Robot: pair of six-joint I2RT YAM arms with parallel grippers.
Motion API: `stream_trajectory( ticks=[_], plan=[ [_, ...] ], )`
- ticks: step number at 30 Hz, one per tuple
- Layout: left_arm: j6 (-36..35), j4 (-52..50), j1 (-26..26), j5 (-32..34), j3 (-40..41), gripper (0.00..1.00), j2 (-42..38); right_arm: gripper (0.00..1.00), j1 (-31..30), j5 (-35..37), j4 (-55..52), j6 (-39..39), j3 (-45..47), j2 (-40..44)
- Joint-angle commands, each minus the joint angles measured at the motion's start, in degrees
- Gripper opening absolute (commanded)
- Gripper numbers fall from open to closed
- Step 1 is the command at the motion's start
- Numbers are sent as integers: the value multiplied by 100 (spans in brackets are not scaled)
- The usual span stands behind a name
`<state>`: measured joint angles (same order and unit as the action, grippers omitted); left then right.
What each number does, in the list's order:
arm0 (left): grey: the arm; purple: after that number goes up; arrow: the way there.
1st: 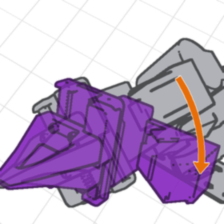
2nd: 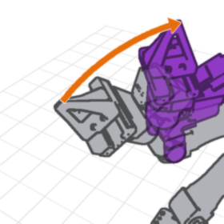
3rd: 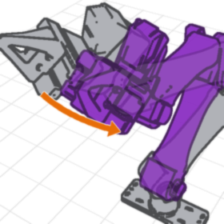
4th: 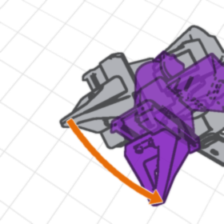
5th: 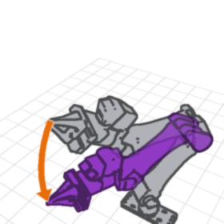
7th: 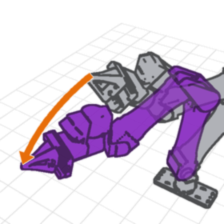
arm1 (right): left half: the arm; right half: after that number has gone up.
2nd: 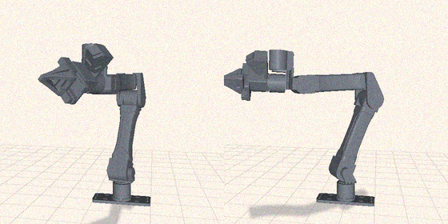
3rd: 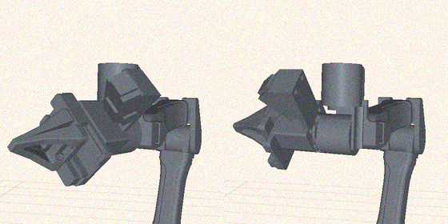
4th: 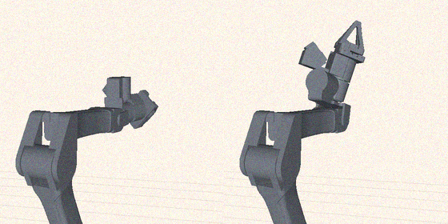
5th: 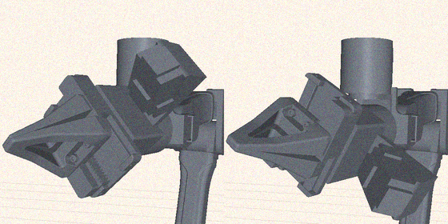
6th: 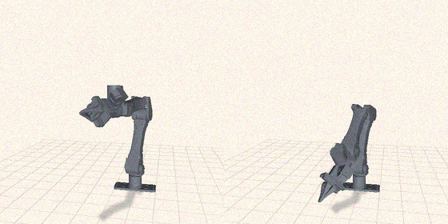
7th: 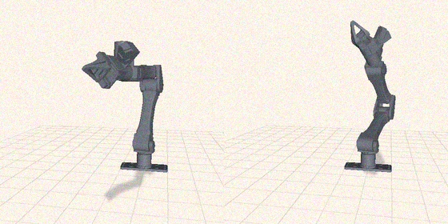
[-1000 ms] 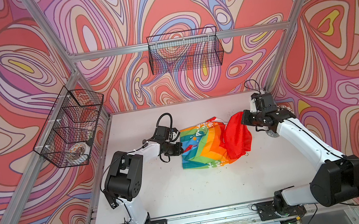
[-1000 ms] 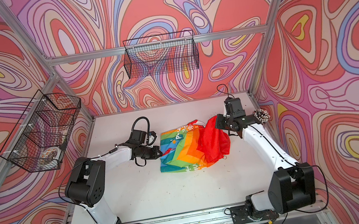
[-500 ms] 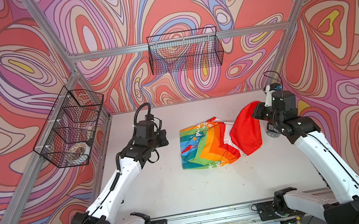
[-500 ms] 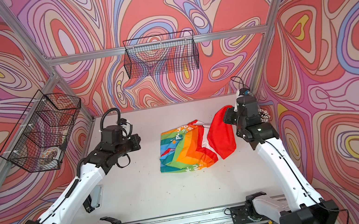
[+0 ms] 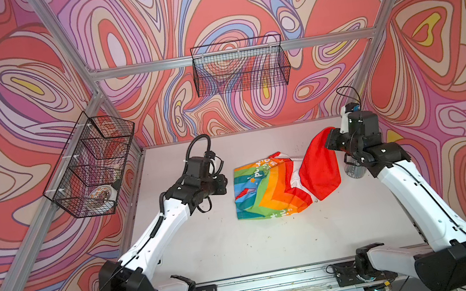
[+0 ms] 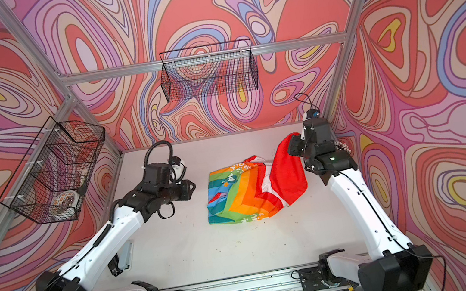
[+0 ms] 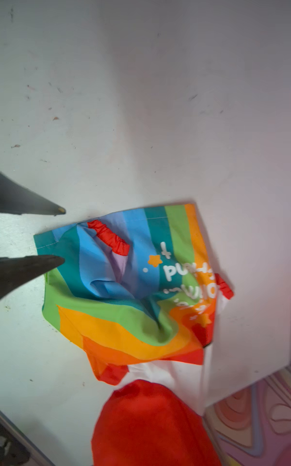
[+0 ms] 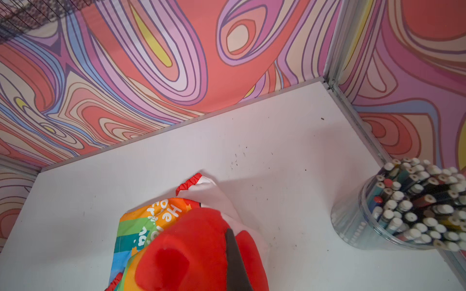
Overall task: Unzip the jacket
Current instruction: Flatten out the jacket at the center of the board.
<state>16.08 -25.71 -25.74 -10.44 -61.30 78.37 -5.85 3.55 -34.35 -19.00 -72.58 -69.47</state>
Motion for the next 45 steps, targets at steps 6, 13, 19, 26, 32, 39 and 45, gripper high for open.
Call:
stream_trajectory(
  ticks=[6, 13, 19, 26, 32, 39, 45],
  plan=[
    [-431, 580, -292, -380, 210, 41, 1016, 0, -8, -371, -109, 2, 182, -29],
    [-586, 695, -287, -474, 125, 53, 1591, 0, -7, -483, -120, -14, 154, -121],
    [-694, 534, -292, -205, 16, 58, 1981, 0, -4, -496, -134, -12, 168, -163],
    [-703, 681, -292, -514, 21, 65, 2299, 0, -4, -514, -116, 2, 248, -231],
    [-624, 888, -292, -756, -46, 53, 2553, 0, -8, -519, -114, 17, 305, -216],
    [-575, 851, -292, -749, -117, 25, 2583, 0, -6, -478, -155, 65, 349, -161],
    [-535, 765, -295, -668, -51, 6, 2366, 0, -9, -463, -144, 65, 388, -159]
  ],
)
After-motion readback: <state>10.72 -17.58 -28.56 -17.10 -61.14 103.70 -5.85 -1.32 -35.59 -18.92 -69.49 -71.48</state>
